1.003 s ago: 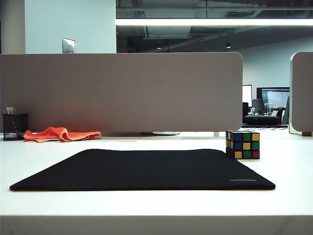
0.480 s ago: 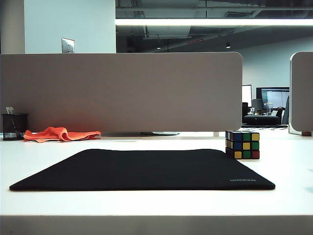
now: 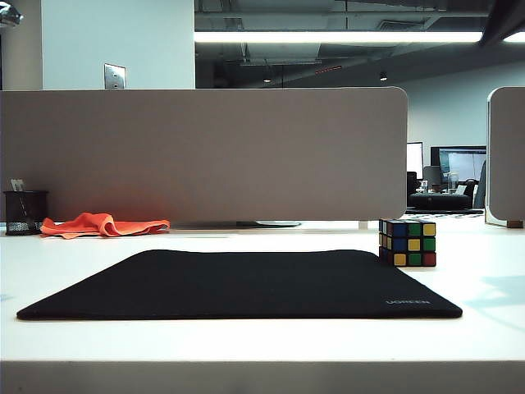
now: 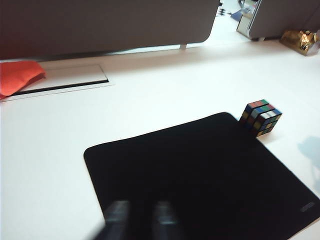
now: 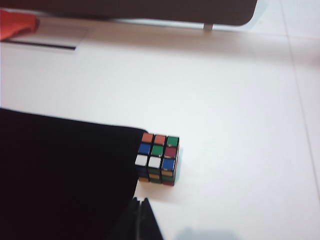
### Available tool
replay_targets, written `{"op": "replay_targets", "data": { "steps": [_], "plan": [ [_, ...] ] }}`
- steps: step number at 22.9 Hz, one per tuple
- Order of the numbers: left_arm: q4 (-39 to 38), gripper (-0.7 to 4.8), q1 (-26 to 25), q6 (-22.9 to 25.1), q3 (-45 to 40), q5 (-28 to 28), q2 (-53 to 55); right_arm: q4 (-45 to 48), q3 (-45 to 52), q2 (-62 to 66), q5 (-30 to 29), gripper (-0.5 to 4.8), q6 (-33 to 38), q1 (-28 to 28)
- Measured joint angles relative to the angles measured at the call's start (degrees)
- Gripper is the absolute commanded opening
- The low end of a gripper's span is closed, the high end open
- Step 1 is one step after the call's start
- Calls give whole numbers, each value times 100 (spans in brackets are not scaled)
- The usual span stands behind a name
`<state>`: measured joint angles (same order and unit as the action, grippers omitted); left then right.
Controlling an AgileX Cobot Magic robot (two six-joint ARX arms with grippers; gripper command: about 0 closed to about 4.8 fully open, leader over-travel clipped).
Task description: Pick up the cube on the right side of the mouse pad, then place it in the center of the mouse pad.
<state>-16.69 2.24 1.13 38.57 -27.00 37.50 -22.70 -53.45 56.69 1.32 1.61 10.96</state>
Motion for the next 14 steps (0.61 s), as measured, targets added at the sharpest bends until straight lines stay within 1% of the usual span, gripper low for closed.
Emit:
{"op": "replay_targets", "data": {
  "steps": [1, 2, 3, 6, 7, 12, 14],
  "plan": [
    [-9, 153, 17, 31, 11, 4, 59, -20, 0, 83, 0, 284, -2, 0],
    [-35, 153, 66, 59, 13, 4, 98, -48, 2, 190, 0, 452, 0, 2],
    [-96, 154, 131, 127, 17, 2, 157, -103, 9, 345, 0, 479, 0, 2],
    [-98, 255, 168, 280, 39, 17, 181, -138, -57, 551, 0, 479, 9, 0],
    [-96, 277, 195, 289, 68, 15, 212, -122, -125, 647, 4, 479, 4, 0],
    [-48, 284, 195, 295, 98, 15, 472, -251, -581, 1102, 13, 479, 31, 0],
    [-68, 317, 271, 293, 98, 4, 490, -365, -1167, 1641, 13, 479, 144, 0]
  ]
}}
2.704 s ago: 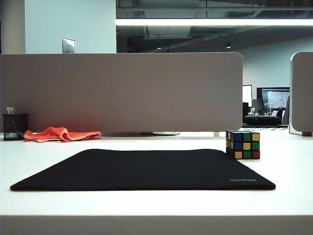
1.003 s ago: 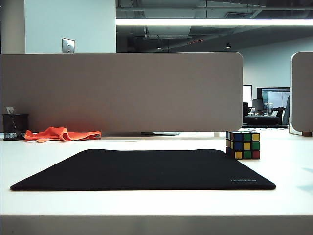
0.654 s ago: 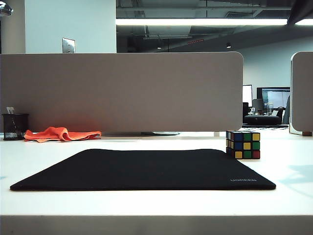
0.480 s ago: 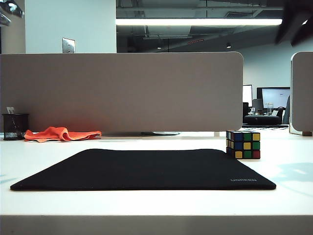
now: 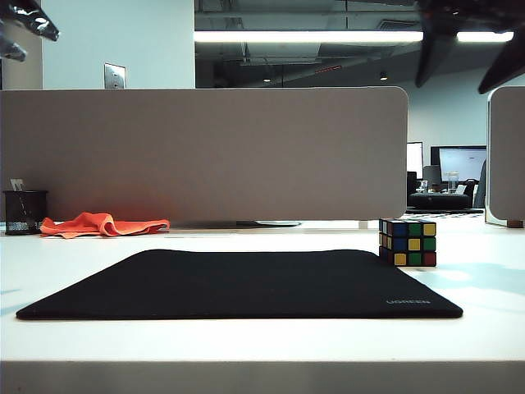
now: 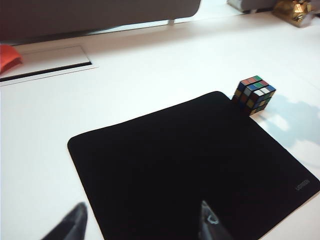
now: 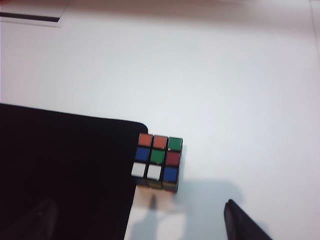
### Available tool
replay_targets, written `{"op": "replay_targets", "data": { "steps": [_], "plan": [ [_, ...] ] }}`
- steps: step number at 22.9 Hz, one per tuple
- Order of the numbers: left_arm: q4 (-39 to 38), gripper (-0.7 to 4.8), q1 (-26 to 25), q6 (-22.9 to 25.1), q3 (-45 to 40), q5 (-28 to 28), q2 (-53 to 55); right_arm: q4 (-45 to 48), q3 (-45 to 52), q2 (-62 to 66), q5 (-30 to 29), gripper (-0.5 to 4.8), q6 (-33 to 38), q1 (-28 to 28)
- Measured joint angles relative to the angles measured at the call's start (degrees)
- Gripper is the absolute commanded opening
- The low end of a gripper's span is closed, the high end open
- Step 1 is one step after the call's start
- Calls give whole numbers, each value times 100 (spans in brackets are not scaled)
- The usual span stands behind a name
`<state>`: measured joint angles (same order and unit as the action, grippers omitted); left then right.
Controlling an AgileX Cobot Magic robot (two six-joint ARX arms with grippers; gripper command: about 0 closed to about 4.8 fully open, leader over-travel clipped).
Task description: Pick up the cube on the right side of the mouse pad, then place it in the center of the mouse pad.
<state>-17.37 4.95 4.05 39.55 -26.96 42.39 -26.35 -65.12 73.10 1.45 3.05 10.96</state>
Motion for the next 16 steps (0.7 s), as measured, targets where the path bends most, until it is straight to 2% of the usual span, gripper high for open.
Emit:
{"op": "replay_targets", "data": {
  "steps": [9, 16],
  "plan": [
    [-2, 317, 4, -243, 0, 0, 0, -321, -1163, 1591, 50, 479, 610, 2],
    [-4, 318, 7, -332, 0, -2, 0, -643, -1403, 2618, 365, 479, 857, 7]
  ]
}}
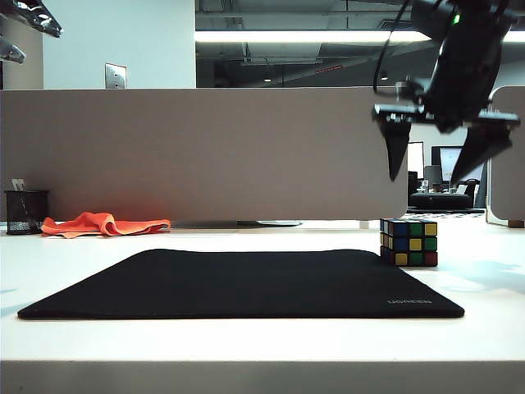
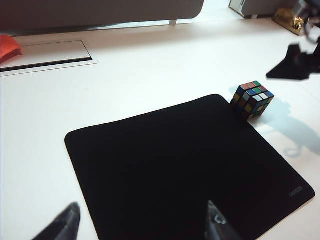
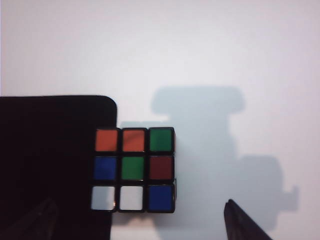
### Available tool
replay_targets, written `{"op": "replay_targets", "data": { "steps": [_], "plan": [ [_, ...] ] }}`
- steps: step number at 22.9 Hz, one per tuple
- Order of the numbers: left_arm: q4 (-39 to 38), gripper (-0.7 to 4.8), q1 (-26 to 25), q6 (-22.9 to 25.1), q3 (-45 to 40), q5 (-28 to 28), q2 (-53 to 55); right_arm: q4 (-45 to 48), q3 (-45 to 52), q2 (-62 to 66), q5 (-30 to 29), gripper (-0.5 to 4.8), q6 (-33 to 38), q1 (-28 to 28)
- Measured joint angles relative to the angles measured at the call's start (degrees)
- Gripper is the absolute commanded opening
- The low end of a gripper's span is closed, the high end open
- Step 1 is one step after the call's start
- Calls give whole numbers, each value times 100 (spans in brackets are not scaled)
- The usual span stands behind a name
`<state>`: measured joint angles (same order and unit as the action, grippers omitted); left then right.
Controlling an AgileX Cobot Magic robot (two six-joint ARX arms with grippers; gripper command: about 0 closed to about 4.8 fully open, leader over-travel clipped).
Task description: Pick up the cube on the right side of the mouse pad, then place it in the center of the mouse pad.
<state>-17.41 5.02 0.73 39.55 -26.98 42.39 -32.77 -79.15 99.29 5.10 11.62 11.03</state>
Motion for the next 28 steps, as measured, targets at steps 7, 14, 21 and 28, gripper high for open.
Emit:
{"op": "replay_targets", "data": {
  "steps": [7, 14, 21, 28],
  "plan": [
    [-76, 318, 0, -17, 0, 0, 0, 28, -17, 463, -76, 479, 61, 0],
    [-94, 317, 0, -17, 0, 2, 0, 94, -391, 1025, -168, 479, 35, 9],
    [-127, 317, 0, -17, 0, 0, 0, 70, -485, 1220, -118, 479, -227, 87],
    [-138, 317, 2, -17, 0, 0, 0, -76, -595, 1237, -120, 388, -243, 85]
  ]
}}
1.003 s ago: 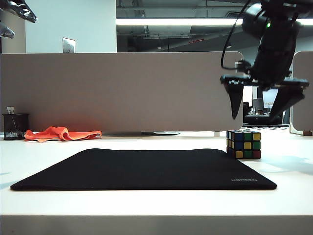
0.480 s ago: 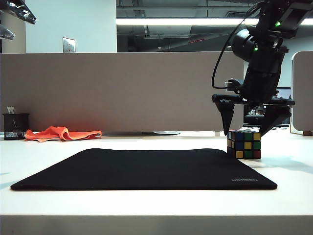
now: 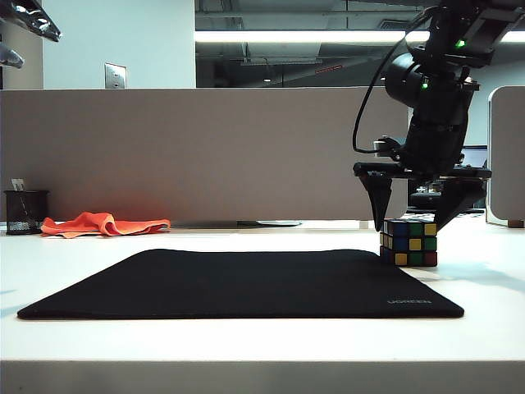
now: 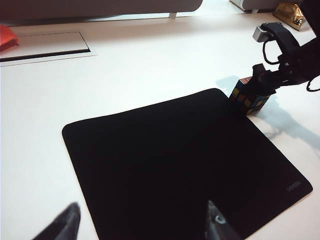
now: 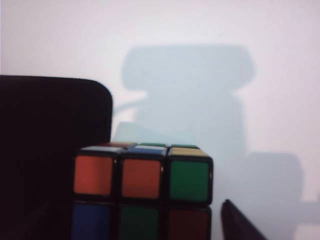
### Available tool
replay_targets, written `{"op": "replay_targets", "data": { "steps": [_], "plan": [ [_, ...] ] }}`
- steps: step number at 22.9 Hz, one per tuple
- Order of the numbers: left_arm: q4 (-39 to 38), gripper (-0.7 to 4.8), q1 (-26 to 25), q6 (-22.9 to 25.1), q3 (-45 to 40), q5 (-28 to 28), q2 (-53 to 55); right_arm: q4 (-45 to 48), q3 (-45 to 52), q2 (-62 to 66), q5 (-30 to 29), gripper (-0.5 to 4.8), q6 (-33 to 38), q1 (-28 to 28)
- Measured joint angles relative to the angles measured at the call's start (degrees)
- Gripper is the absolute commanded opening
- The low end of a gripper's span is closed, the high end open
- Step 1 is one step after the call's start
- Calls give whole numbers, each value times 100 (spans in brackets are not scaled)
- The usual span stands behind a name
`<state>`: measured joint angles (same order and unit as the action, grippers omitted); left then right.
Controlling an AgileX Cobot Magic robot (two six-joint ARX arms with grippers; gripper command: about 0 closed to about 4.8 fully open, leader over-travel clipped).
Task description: Pick up the cube on the right side of the mouse pad, then place it in the center of the mouse pad.
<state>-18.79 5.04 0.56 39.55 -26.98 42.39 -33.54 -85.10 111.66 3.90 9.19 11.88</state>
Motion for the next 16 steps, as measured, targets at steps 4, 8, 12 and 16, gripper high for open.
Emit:
{"op": "replay_targets", "data": {
  "steps": [4, 8, 12, 16],
  "plan": [
    [-9, 317, -2, 0, 0, 0, 0, -92, -4, 0, 0, 351, -9, 0],
    [-15, 312, -2, 0, 0, 0, 0, -107, -7, 0, 0, 283, -7, 0],
    [-81, 312, -2, 0, 0, 0, 0, -107, -7, -4, 2, 268, -4, 0],
    [-96, 312, -2, 0, 0, 0, 0, -155, -24, -9, 7, 268, -4, 0]
  ]
}}
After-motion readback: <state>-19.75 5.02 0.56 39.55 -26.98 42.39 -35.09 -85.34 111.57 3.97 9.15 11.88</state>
